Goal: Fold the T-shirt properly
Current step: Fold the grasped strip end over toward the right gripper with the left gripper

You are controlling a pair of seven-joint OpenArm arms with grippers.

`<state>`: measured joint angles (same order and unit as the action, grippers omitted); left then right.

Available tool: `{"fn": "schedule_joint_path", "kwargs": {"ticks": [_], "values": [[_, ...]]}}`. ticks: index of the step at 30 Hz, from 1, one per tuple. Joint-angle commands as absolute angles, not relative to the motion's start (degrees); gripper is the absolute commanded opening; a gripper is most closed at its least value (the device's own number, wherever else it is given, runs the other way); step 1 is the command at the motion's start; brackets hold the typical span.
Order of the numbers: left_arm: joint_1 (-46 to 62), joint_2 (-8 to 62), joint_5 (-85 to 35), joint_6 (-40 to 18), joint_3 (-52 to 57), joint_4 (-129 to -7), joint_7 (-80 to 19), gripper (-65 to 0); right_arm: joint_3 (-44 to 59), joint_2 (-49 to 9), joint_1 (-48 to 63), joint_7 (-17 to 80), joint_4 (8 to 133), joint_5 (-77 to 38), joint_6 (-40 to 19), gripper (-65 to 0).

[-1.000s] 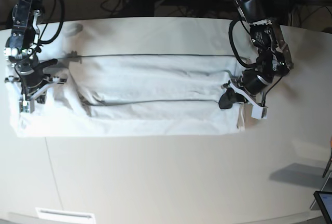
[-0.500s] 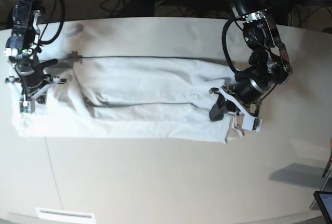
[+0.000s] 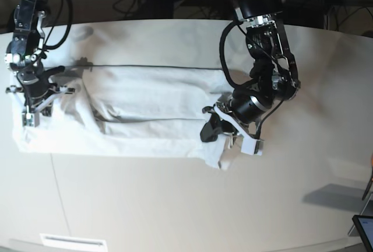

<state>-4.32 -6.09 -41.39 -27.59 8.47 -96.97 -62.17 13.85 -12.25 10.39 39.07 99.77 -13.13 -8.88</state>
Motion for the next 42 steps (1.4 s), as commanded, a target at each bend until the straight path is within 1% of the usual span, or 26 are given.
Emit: {"fn": "schedule_joint_path", "kwargs": {"ticks": [1, 6, 10, 14, 18, 22, 31, 34, 38, 42], "values": [[-6.02, -7.16, -43.30, -28.09, 8.22, -97.45, -60.62, -65.0, 14.02, -12.97, 9.80, 37.58, 100.62, -13.32, -8.66, -65.0], [-6.99, -9.00, -43.30, -26.15, 7.87, -95.25, -60.62, -65.0, 14.02, -12.97, 9.80, 37.58, 100.62, -13.32, -8.66, -65.0], [-7.16, -9.00, -43.30, -26.15, 3.21, -94.46, -60.35, -65.0, 14.02, -12.97, 9.80, 37.58, 100.62, -13.32, -8.66, -65.0], [-6.90, -9.00, -43.30, -26.07, -0.04, -94.37, -57.10, -65.0, 14.02, -12.97, 9.80, 37.58, 100.70, -13.32, -8.66, -65.0], [-7.16, -9.00, -43.47, -24.13, -2.95, -91.74, -55.96, -65.0, 14.02, -12.97, 9.80, 37.58, 100.70, -13.32, -8.66, -65.0], [-7.25, -9.00, -43.47, -24.04, -4.09, -89.89, -55.96, -65.0, 14.02, -12.97, 9.80, 37.58, 100.70, -13.32, -8.66, -65.0], [-7.43, -9.00, -43.38, -24.04, -4.09, -89.80, -55.96, -65.0, 14.02, -12.97, 9.71, 37.58, 100.70, -13.32, -8.66, -65.0], [-8.40, -9.00, -43.56, -24.04, -4.18, -87.52, -55.96, -65.0, 14.02, -12.97, 9.71, 37.58, 100.70, -13.32, -8.66, -65.0], [-9.27, -9.00, -43.56, -24.04, -6.73, -85.05, -55.96, -65.0, 14.02, -12.97, 9.71, 37.58, 100.70, -13.32, -8.66, -65.0], [-9.45, -9.00, -43.56, -24.04, -9.10, -85.32, -55.96, -65.0, 14.02, -12.97, 9.80, 37.58, 100.70, -13.32, -8.66, -65.0]]}}
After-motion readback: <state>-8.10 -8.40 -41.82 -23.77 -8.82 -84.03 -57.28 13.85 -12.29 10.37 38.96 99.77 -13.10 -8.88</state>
